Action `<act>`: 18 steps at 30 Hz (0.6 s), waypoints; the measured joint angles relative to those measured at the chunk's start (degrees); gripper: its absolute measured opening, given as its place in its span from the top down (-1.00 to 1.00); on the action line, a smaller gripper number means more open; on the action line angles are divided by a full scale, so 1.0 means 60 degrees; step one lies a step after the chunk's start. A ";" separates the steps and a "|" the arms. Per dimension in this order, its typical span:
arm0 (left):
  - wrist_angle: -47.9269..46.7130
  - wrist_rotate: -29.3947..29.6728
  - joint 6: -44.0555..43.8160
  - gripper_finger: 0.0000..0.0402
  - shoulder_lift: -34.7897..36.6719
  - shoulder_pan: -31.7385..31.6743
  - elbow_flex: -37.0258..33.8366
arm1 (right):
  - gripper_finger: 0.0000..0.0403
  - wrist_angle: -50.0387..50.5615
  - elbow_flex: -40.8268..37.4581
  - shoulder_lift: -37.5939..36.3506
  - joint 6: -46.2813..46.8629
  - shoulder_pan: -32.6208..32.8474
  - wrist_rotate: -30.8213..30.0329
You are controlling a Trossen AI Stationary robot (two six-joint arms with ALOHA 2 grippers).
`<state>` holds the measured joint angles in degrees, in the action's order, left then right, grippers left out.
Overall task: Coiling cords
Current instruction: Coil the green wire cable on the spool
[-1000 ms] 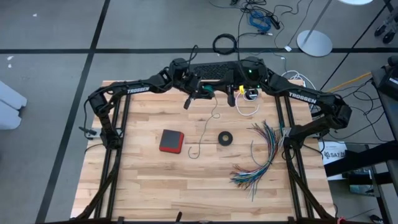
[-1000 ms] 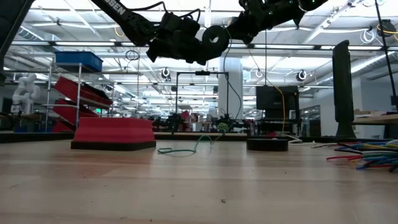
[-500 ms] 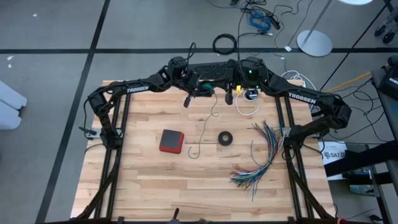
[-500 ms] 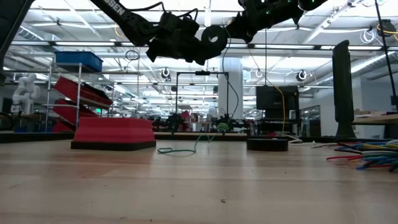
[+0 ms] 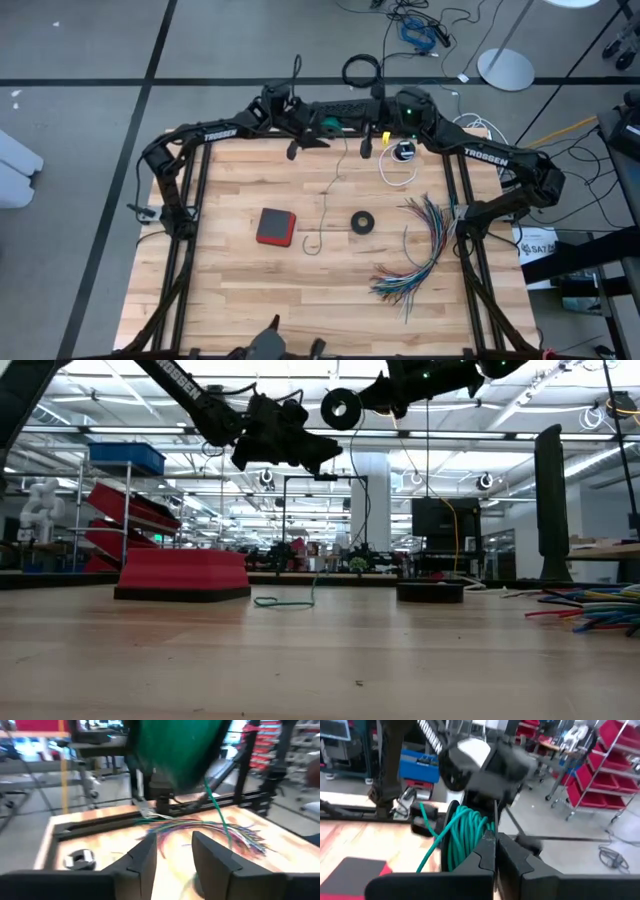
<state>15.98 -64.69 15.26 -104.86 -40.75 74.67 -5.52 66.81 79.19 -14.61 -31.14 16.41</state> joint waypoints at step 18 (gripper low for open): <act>0.5279 -0.1973 -0.3614 0.33 -0.1235 0.0500 -0.0018 | 1.00 -0.1121 0.0000 -0.0021 0.0563 -0.0197 -0.0256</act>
<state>47.65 -76.54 -6.43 -112.27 -37.75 74.56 -12.25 66.81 79.07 -11.23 -32.32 14.87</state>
